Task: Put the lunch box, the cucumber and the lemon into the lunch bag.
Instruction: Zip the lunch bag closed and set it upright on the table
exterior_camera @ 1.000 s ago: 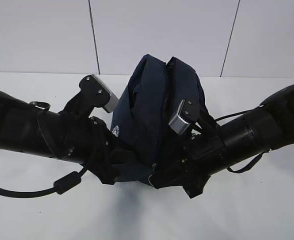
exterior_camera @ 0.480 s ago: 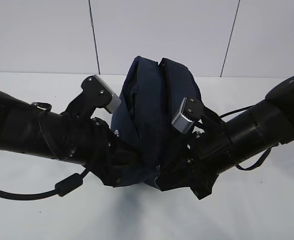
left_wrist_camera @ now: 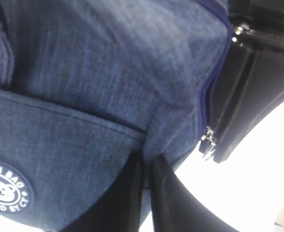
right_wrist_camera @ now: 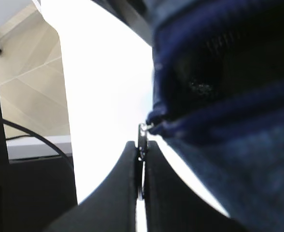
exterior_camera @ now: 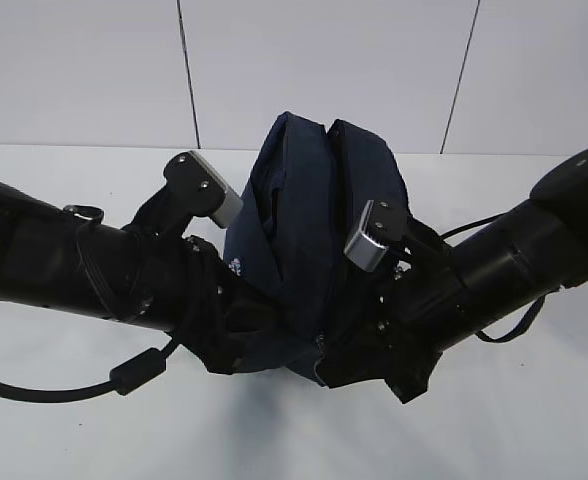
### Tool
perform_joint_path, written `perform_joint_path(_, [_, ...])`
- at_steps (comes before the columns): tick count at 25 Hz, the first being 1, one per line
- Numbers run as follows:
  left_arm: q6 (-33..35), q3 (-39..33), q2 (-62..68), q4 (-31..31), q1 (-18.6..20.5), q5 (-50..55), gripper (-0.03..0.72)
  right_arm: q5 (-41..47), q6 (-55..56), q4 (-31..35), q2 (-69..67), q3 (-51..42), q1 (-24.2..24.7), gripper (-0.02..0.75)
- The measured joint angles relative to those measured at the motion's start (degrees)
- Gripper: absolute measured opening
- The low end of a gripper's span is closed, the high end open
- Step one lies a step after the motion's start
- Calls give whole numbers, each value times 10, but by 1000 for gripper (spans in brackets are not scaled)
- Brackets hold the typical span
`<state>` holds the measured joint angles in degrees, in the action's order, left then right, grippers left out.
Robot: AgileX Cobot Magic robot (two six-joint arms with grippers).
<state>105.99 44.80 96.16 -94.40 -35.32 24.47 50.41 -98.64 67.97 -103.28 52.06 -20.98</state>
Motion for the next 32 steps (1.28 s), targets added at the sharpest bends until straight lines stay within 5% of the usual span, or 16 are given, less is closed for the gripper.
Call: perform_joint_path(32, [0,0,0,-4,-1,4,0,63,159,-186,22,107,0,21])
